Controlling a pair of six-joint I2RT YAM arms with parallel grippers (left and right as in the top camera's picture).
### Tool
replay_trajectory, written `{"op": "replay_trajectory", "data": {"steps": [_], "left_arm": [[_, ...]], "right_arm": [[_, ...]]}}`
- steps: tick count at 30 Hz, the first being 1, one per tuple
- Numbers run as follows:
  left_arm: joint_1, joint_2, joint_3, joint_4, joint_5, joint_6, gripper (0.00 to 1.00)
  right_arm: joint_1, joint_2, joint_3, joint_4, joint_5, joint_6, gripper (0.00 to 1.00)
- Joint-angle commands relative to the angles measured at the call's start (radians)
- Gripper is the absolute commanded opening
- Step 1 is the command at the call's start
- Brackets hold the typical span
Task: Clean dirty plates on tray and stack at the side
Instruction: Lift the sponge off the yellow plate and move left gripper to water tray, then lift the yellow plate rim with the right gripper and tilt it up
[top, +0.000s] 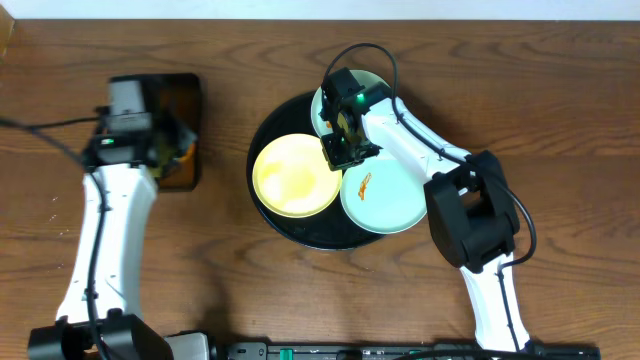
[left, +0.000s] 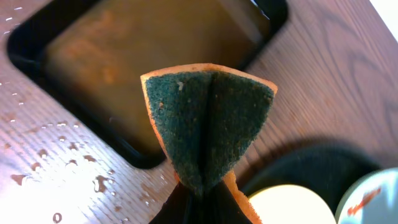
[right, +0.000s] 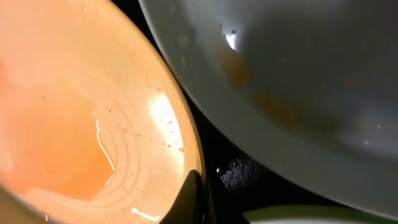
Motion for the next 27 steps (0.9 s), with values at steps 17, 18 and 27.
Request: {"op": "replay_trajectory", "data": {"steps": [17,18,27], "left_arm": [[0.160,0.064,0.015,-0.024,0.126,0.138,0.09],[0.160,0.064,0.015,-0.027,0.126,0.138,0.10],[0.160,0.064,0.015,-0.038,0.126,0.138,0.09]], "right_arm": [[0.080,-0.123,0.016,-0.031,0.075,-0.009,0.01],[0.080,-0.122,0.016,-0.032,0.076,-0.009,0.01],[0.080,-0.098,-0.005,-0.036,0.127,0.013,0.02]]}}
